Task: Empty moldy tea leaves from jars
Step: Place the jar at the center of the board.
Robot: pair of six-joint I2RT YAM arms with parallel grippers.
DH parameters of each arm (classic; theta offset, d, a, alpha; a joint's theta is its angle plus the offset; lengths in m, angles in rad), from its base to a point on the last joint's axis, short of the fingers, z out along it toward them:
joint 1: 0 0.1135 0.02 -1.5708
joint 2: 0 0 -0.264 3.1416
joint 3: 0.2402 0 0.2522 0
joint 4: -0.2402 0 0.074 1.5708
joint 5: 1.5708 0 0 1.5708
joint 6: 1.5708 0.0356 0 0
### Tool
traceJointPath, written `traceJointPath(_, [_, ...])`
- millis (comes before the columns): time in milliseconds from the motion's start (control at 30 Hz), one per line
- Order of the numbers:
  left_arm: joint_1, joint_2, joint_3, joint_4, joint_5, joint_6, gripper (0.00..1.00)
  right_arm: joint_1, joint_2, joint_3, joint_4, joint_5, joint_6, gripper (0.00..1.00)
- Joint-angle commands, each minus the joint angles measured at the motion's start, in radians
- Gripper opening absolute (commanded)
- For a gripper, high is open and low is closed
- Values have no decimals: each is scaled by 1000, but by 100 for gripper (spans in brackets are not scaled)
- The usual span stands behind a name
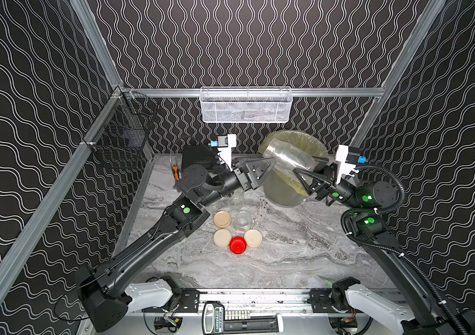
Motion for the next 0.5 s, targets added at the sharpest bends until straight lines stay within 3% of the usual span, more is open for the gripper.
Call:
traceJointPath(0, [2, 24, 21, 77, 32, -9, 99, 7, -2, 15, 65, -73, 7, 46])
traceJointPath(133, [3, 46, 28, 113, 58, -30, 95, 20, -14, 15, 24, -63, -36, 46])
traceJointPath(267, [3, 72, 43, 152, 105, -65, 84, 31, -16, 23, -25, -53, -75, 46])
traceJointPath(467, [0, 106, 32, 225, 216, -126, 80, 42, -11, 21, -51, -58, -92, 46])
